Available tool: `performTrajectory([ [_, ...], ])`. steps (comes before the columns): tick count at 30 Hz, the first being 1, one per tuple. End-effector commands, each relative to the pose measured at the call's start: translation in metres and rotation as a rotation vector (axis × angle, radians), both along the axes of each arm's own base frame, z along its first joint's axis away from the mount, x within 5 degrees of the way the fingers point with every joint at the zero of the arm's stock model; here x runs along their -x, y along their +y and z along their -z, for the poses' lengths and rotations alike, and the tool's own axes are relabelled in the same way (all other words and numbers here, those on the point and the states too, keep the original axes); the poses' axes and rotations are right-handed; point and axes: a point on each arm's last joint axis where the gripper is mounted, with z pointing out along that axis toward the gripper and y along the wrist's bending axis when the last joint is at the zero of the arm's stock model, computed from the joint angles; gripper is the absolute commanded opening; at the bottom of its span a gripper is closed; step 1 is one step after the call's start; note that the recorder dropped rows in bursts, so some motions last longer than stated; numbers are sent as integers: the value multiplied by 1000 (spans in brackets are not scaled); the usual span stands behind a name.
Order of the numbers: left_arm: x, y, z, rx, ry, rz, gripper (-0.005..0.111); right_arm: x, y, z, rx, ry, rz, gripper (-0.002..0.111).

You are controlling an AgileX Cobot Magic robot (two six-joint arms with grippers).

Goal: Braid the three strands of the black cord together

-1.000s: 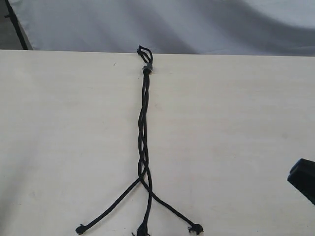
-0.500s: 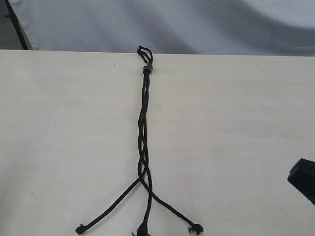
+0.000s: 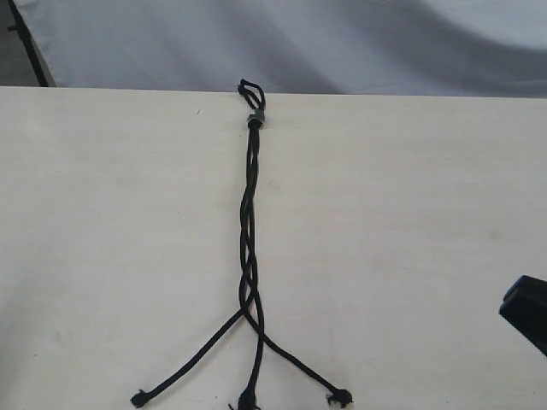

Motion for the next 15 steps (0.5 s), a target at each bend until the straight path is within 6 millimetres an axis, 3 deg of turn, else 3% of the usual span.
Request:
performTrajectory([
  [1,0,0,1,20,-1,-1,1,0,0,0,-7,1,0,0],
  [10,0,0,1,20,-1,-1,1,0,0,-1,-21,-7,0,0],
  [15,0,0,1,20,-1,-1,1,-3,4,35,72,47,1,0],
])
